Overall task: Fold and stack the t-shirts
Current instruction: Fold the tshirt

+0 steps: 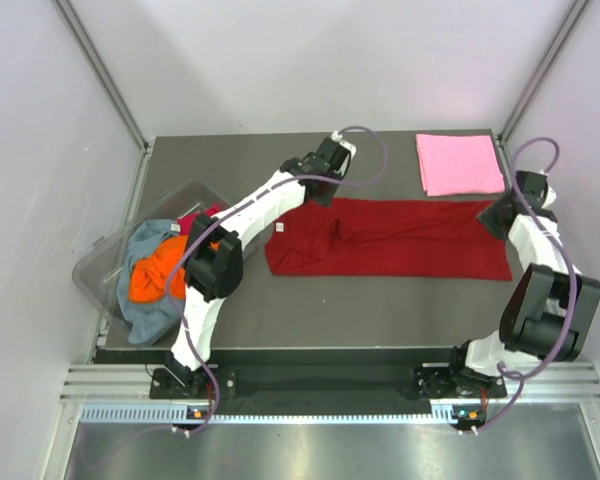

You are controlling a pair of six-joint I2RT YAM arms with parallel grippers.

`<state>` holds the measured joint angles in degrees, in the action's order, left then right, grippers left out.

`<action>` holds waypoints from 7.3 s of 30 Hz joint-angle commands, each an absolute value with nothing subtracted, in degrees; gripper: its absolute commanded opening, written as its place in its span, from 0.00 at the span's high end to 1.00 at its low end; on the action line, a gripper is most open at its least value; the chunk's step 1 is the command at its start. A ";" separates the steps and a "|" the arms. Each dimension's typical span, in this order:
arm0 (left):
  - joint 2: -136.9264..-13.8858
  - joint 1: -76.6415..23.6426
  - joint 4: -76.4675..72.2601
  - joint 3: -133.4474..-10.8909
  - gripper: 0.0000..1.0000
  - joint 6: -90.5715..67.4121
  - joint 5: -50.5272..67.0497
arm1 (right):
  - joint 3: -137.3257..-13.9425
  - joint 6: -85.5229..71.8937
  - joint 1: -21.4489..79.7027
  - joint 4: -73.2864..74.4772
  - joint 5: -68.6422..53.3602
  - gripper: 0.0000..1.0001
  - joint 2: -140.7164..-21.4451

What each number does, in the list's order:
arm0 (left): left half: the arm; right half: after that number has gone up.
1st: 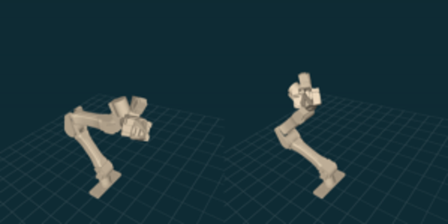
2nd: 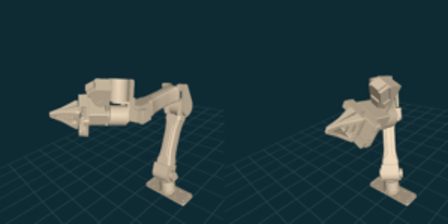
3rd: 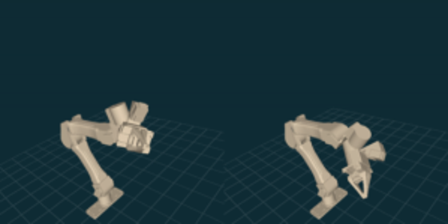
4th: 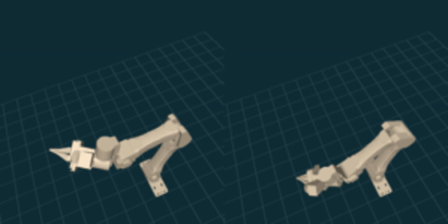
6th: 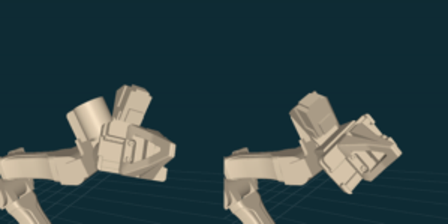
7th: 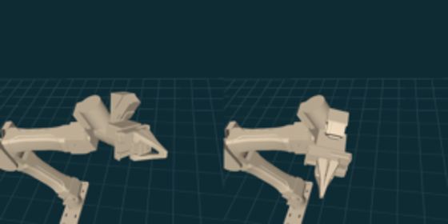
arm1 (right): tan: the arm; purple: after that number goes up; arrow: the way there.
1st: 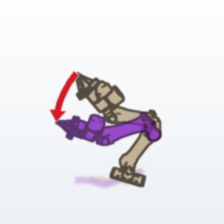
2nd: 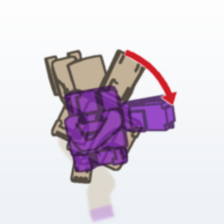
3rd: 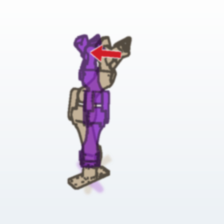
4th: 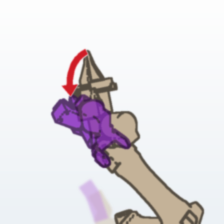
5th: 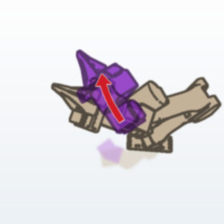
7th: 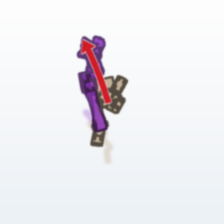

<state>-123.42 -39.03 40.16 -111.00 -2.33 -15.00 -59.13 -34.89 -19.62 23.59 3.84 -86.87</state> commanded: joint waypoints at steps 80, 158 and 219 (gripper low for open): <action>-70.40 -22.68 29.44 -56.69 0.76 -22.15 10.90 | -59.94 -77.08 40.34 9.76 4.14 0.68 -99.40; -71.45 -22.68 29.88 -56.60 0.75 -21.62 10.37 | -62.66 -79.98 37.97 -3.78 3.96 1.00 -103.18; -93.25 -30.50 18.72 -52.74 0.93 -31.55 1.85 | -73.30 -71.81 32.78 -4.75 9.93 1.00 -109.25</action>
<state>-92.86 -30.17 20.80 -52.53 -31.57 3.20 -71.00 -72.99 33.45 -3.68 7.75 -109.38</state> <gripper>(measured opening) 0.072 0.009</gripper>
